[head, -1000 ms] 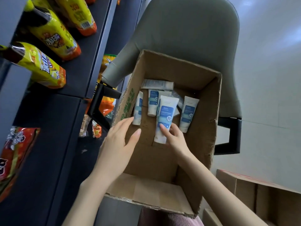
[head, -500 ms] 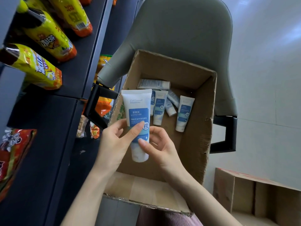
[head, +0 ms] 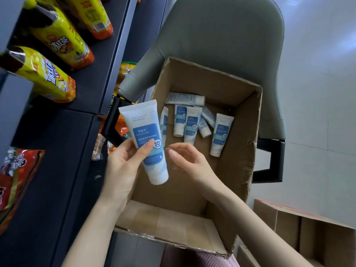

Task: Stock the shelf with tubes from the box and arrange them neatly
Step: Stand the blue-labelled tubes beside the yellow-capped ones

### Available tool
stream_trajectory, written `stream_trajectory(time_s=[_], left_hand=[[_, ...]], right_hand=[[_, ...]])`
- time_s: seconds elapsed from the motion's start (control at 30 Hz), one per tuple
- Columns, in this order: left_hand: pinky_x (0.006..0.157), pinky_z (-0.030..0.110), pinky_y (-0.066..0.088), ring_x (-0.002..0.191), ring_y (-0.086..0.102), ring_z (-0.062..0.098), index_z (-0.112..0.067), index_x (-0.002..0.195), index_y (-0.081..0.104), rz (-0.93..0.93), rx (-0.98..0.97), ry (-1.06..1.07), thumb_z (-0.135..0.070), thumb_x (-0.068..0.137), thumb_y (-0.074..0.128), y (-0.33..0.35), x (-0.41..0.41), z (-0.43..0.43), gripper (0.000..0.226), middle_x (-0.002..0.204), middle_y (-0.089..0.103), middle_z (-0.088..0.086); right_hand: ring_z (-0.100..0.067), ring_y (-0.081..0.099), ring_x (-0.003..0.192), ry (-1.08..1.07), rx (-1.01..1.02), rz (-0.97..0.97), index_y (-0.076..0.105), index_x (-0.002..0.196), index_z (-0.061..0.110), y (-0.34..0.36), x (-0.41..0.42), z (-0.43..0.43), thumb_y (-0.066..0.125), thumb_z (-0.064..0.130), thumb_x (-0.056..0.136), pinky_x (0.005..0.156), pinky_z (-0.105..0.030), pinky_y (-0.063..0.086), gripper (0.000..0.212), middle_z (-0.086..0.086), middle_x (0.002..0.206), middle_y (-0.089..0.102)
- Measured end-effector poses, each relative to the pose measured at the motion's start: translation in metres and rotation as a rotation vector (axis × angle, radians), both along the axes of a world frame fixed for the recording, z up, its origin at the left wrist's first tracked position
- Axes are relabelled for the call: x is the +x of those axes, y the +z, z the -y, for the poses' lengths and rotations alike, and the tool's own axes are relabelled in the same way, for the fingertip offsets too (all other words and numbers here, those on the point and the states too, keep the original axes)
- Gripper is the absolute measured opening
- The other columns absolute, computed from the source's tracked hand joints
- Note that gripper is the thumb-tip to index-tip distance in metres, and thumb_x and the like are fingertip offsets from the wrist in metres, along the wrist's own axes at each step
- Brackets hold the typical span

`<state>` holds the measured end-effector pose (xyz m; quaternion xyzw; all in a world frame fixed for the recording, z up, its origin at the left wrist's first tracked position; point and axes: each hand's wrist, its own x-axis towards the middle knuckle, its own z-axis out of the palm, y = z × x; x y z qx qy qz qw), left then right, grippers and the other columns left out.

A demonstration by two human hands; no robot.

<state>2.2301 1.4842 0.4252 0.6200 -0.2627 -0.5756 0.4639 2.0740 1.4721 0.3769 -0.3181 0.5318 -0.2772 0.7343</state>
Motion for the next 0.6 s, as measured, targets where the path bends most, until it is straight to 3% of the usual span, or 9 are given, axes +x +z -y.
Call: stream_trajectory(time_s=[0.1,0.2,0.4,0.5,0.6], left_hand=[[0.079,0.024,0.056,0.093,0.068,0.013,-0.012,0.112,0.064,-0.008,0.035,0.025,-0.027,0.075,0.065,-0.003,0.009,0.001,0.039,0.101,0.073,-0.004],[0.07,0.022,0.056,0.09,0.069,0.01,-0.018,0.107,0.064,-0.002,0.052,0.043,-0.027,0.075,0.065,-0.005,0.015,-0.001,0.034,0.099,0.073,-0.005],[0.062,0.02,0.054,0.086,0.07,0.01,-0.017,0.111,0.059,-0.021,0.094,0.06,-0.027,0.075,0.065,-0.011,0.023,-0.006,0.038,0.098,0.073,-0.003],[0.062,0.023,0.056,0.087,0.07,0.011,-0.018,0.116,0.056,-0.045,0.112,0.081,-0.026,0.076,0.064,-0.014,0.026,-0.005,0.042,0.098,0.072,-0.006],[0.062,0.022,0.055,0.087,0.07,0.01,-0.019,0.117,0.056,-0.063,0.12,0.092,-0.025,0.075,0.065,-0.016,0.03,-0.002,0.044,0.095,0.072,-0.009]], right_hand=[[-0.012,0.057,0.11,-0.106,0.097,-0.235,0.057,0.119,0.017,-0.034,-0.007,0.016,0.064,0.032,0.089,0.082,-0.023,0.052,0.035,0.001,0.117,0.059],[-0.017,0.051,0.114,-0.273,0.206,-0.378,0.047,0.129,0.015,-0.067,-0.014,0.036,0.064,0.032,0.089,0.091,-0.029,0.043,0.047,-0.004,0.128,0.053],[-0.027,0.049,0.123,-0.326,0.346,-0.431,0.04,0.137,0.007,-0.113,-0.012,0.062,0.063,0.028,0.09,0.101,-0.036,0.039,0.056,-0.013,0.136,0.05],[-0.026,0.05,0.123,-0.261,0.286,-0.438,0.041,0.139,0.008,-0.127,-0.013,0.069,0.062,0.027,0.09,0.095,-0.031,0.04,0.056,-0.012,0.137,0.051],[-0.026,0.048,0.126,-0.248,0.185,-0.456,0.034,0.143,0.009,-0.135,-0.012,0.07,0.063,0.015,0.09,0.102,-0.036,0.042,0.061,-0.012,0.14,0.049]])
